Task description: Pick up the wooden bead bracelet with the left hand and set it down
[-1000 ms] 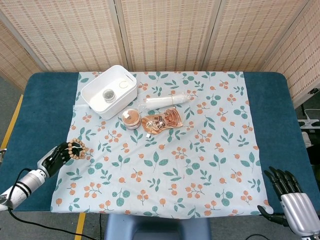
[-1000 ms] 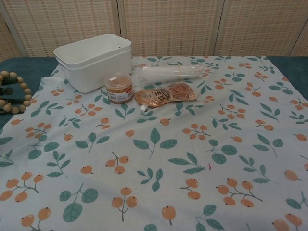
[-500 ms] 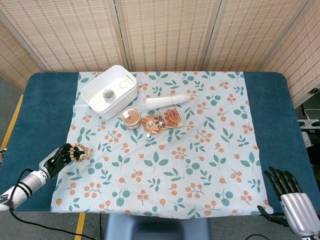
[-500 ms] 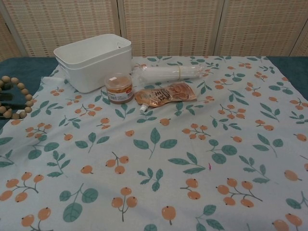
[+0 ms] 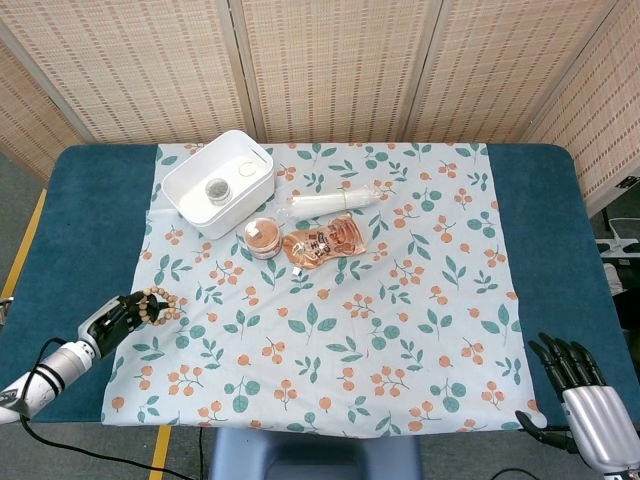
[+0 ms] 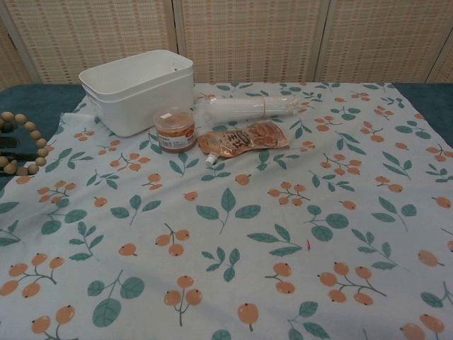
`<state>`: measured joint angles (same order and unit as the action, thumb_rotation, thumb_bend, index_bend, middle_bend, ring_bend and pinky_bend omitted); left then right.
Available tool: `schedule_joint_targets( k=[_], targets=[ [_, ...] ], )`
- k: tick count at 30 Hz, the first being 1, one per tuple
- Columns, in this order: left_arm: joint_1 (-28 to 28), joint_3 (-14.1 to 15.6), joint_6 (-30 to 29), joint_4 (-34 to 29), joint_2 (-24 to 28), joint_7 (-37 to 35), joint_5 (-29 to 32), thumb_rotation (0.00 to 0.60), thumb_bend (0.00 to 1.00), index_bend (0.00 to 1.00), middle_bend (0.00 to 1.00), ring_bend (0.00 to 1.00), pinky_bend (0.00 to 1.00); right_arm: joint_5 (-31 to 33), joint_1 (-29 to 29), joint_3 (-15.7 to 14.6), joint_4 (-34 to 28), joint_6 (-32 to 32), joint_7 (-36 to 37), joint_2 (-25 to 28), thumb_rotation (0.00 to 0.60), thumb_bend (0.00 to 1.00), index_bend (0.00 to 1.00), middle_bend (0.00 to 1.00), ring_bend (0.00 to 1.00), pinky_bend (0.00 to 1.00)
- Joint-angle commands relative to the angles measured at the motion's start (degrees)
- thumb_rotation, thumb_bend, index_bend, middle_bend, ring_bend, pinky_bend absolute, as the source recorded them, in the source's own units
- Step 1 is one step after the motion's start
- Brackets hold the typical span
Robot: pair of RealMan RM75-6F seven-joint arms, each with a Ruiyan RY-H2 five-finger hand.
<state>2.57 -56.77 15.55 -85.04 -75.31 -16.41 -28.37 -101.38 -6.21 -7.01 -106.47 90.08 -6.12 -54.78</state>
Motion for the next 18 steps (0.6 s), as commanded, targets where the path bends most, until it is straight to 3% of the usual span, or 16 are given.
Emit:
schedule_joint_targets(
  k=[1,9,11,13,18],
  targets=[
    [-0.11,-0.19,0.15,-0.05,-0.01,-0.33,-0.16,0.383,0.72,0.56,0.66,0.22,0.0,-0.01,0.0,0.01,0.0,0.01,-0.06,-0.01,0.441,0.19,0.0,0.0,0.0,0.0],
    [-0.08,-0.45,0.71,-0.09,-0.03,-0.61,-1.03,0.432,0.98,0.55,0.66,0.23,0.0,0.07,0.0,0.05,0.0,0.02,-0.07,-0.02,0.441,0.19,0.0,0.0,0.0,0.0],
    [-0.29,-0.8,1.44,-0.2,-0.15,0.41,-1.71,0.514,1.0,0.5,0.62,0.21,0.0,0.16,0.01,0.08,0.0,-0.02,-0.09,-0.03,0.441,0.19,0.0,0.0,0.0,0.0],
    [-0.67,-1.55,3.16,0.09,-0.48,1.88,-2.19,0.59,1.0,0.38,0.52,0.15,0.0,0.17,0.01,0.09,0.01,-0.03,-0.1,-0.06,0.441,0.19,0.0,0.0,0.0,0.0],
    [-1.66,-3.1,5.62,0.9,-1.79,6.11,-3.26,0.6,0.98,0.21,0.37,0.07,0.0,0.24,0.01,0.1,0.01,-0.06,-0.13,-0.07,0.441,0.19,0.0,0.0,0.0,0.0]
  ],
)
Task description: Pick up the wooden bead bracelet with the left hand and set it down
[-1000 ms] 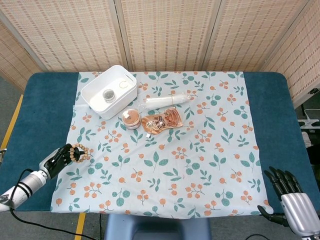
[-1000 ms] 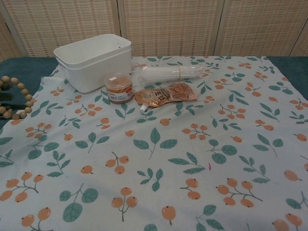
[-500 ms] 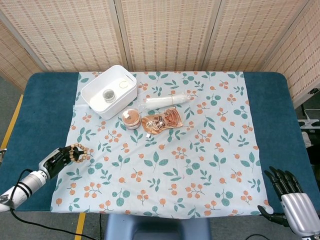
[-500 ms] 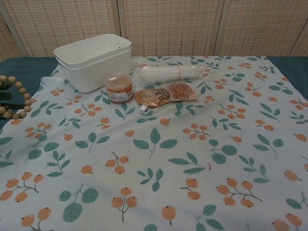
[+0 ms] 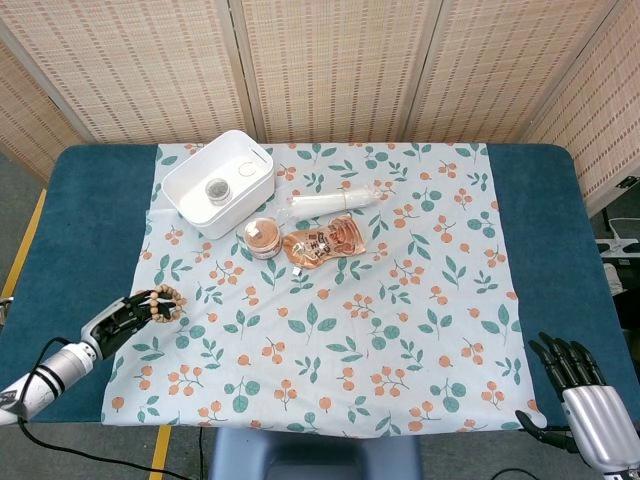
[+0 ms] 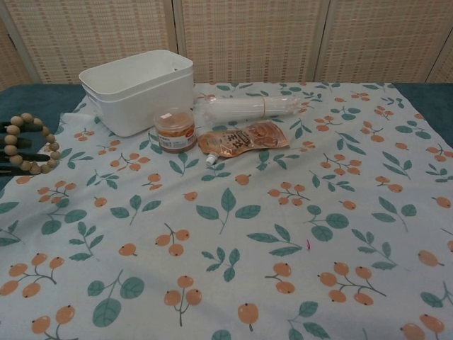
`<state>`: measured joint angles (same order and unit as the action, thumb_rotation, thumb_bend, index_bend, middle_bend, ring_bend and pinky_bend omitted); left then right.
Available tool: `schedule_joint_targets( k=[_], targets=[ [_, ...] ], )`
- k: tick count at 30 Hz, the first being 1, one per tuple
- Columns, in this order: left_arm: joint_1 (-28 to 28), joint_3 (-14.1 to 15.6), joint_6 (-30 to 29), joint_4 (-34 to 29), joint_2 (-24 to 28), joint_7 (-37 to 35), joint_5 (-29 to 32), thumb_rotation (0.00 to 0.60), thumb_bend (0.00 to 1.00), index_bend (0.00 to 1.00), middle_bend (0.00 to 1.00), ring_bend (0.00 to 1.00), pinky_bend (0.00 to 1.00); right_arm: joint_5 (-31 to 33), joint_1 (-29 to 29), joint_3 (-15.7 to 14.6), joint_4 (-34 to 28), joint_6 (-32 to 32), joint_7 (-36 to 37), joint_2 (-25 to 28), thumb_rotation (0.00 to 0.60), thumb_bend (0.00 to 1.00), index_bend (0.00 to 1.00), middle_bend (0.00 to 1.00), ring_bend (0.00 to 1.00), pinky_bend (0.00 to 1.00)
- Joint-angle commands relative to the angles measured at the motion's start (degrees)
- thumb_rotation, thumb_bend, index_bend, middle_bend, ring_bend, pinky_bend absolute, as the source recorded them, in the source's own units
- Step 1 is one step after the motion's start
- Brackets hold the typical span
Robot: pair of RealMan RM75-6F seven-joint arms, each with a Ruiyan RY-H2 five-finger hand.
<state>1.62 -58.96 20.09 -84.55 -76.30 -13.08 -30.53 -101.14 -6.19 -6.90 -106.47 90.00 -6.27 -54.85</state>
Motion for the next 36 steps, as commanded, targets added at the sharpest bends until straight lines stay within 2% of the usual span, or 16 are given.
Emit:
schedule_joint_targets(
  k=[1,4,8,13,15,17,21,24,26,29,32,36],
  targets=[
    [-1.0,-1.09,1.15,0.39,-1.06,4.51,-2.0,0.6,0.95,0.2,0.36,0.07,0.0,-0.03,-0.02,0.0,0.0,0.05,0.02,0.01,0.441,0.19,0.0,0.0,0.0,0.0],
    [-2.62,-1.45,0.15,-0.77,-2.45,12.5,-6.41,0.6,0.84,0.18,0.33,0.06,0.0,-0.05,-0.01,-0.01,0.01,0.0,-0.08,-0.04,0.441,0.19,0.0,0.0,0.0,0.0],
    [-4.98,-1.09,-1.68,-3.26,-4.76,20.23,-10.35,0.6,0.81,0.17,0.33,0.06,0.0,-0.1,0.1,-0.12,-0.06,-0.39,-0.39,-0.15,0.442,0.19,0.0,0.0,0.0,0.0],
    [-6.82,1.16,-3.67,-5.96,-7.21,27.85,-15.37,0.6,0.76,0.16,0.33,0.07,0.0,-0.02,0.08,-0.17,-0.16,-0.51,-0.64,-0.17,0.442,0.19,0.0,0.0,0.0,0.0],
    [-7.37,1.9,-3.68,-6.91,-7.92,31.49,-17.69,0.6,0.71,0.14,0.33,0.07,0.0,0.1,0.1,-0.18,-0.2,-0.63,-0.71,-0.11,0.441,0.19,0.0,0.0,0.0,0.0],
    [-7.89,2.49,-3.96,-7.67,-8.44,36.05,-20.72,0.6,0.65,0.13,0.3,0.07,0.0,0.17,0.13,-0.16,-0.22,-0.67,-0.66,-0.06,0.44,0.19,0.0,0.0,0.0,0.0],
    [-9.34,3.25,-6.35,-9.63,-9.71,46.69,-27.56,0.6,0.52,0.08,0.19,0.05,0.0,0.23,0.13,-0.17,-0.21,-0.61,-0.39,0.11,0.441,0.19,0.0,0.0,0.0,0.0],
    [-10.77,2.92,-9.38,-11.2,-10.89,53.02,-31.67,0.6,0.47,0.04,0.12,0.01,0.0,0.13,0.09,-0.2,-0.22,-0.5,-0.35,0.21,0.441,0.19,0.0,0.0,0.0,0.0],
    [-11.78,2.54,-11.26,-12.08,-11.71,56.26,-33.99,0.6,0.46,0.03,0.11,0.0,0.0,0.02,0.02,-0.26,-0.23,-0.37,-0.3,0.26,0.44,0.19,0.0,0.0,0.0,0.0],
    [-13.79,1.4,-13.0,-13.71,-12.95,59.59,-36.33,0.597,0.46,0.02,0.13,0.0,0.0,-0.14,-0.08,-0.33,-0.25,-0.24,-0.4,0.25,0.441,0.19,0.0,0.0,0.0,0.0],
    [-16.58,-1.47,-13.47,-16.68,-14.4,61.61,-37.07,0.589,0.46,0.0,0.14,0.0,0.01,-0.23,-0.13,-0.39,-0.31,-0.24,-0.58,0.22,0.442,0.19,0.0,0.0,0.0,0.0],
    [-25.22,-10.88,-11.2,-23.66,-17.46,66.94,-36.74,0.585,0.45,0.0,0.09,0.0,0.06,-0.24,-0.48,-0.23,-0.22,0.54,-0.84,0.22,0.441,0.19,0.0,0.0,0.0,0.0]
  ],
)
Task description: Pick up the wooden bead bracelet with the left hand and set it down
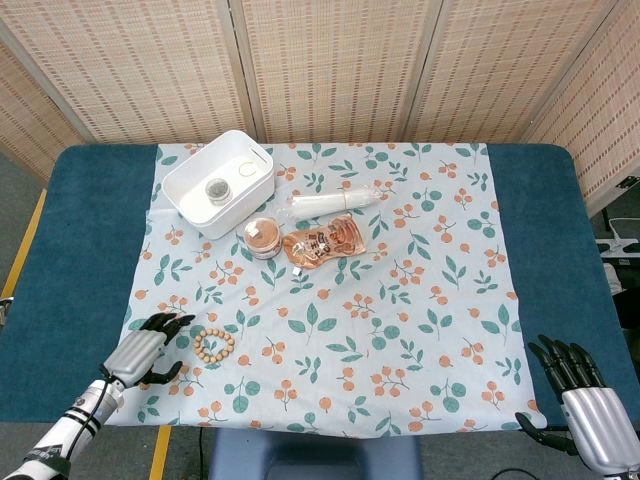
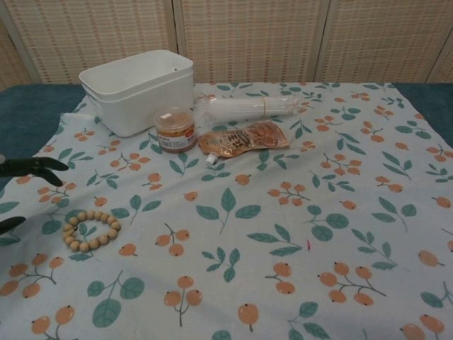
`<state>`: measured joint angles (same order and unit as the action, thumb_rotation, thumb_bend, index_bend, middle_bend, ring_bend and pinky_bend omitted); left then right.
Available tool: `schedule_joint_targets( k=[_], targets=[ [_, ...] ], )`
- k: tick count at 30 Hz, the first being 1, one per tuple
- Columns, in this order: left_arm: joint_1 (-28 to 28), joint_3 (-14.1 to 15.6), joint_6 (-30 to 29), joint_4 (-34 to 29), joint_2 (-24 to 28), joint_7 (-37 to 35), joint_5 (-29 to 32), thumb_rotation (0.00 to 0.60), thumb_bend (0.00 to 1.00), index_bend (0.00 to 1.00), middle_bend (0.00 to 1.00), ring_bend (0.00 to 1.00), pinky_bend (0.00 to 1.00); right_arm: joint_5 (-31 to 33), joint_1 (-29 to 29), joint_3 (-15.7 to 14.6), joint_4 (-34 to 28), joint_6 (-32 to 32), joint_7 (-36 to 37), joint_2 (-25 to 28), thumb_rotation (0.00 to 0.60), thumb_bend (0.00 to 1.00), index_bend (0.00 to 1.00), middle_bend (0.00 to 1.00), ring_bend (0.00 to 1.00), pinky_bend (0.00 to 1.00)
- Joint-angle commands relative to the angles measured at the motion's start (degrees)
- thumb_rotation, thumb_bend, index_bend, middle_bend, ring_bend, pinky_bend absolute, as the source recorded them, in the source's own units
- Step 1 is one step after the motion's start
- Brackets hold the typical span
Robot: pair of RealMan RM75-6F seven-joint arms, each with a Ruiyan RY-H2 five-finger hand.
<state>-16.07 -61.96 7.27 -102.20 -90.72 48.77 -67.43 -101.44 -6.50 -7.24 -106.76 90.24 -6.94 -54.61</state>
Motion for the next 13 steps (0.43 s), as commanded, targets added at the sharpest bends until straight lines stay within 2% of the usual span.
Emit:
schedule_joint_targets(
  k=[1,4,5,7,9,13],
  targets=[
    [-10.1,-10.29,3.55,-7.32,-3.73,6.34,1.34,0.581,0.45,0.0,0.07,0.0,0.06,0.29,-0.3,0.22,0.05,0.51,-0.31,-0.07,0.442,0.19,0.0,0.0,0.0,0.0],
    [-18.36,-19.25,13.25,-9.4,-6.46,14.67,7.07,0.579,0.45,0.0,0.02,0.0,0.05,2.47,-0.81,1.19,-0.08,1.07,-2.08,-0.52,0.443,0.19,0.0,0.0,0.0,0.0],
    [-21.35,-22.92,17.61,-9.14,-8.38,20.0,10.05,0.58,0.45,0.0,0.01,0.0,0.05,3.61,-0.97,1.63,-0.27,1.12,-3.09,-0.75,0.443,0.19,0.0,0.0,0.0,0.0],
    [-25.11,-27.78,24.52,-7.11,-12.01,28.64,15.38,0.586,0.45,0.0,0.0,0.0,0.05,5.02,-1.15,2.28,-0.55,1.23,-4.71,-1.15,0.441,0.19,0.0,0.0,0.0,0.0],
    [-28.16,-31.38,32.39,-2.88,-16.16,37.25,21.94,0.592,0.45,0.0,0.0,0.0,0.05,5.71,-1.29,2.59,-0.9,1.31,-5.85,-1.47,0.441,0.19,0.0,0.0,0.0,0.0],
    [-29.54,-33.84,42.99,4.39,-20.29,47.88,29.75,0.593,0.45,0.0,0.0,0.0,0.05,5.68,-1.4,2.58,-1.12,1.38,-6.04,-1.45,0.44,0.19,0.0,0.0,0.0,0.0]
  ],
)
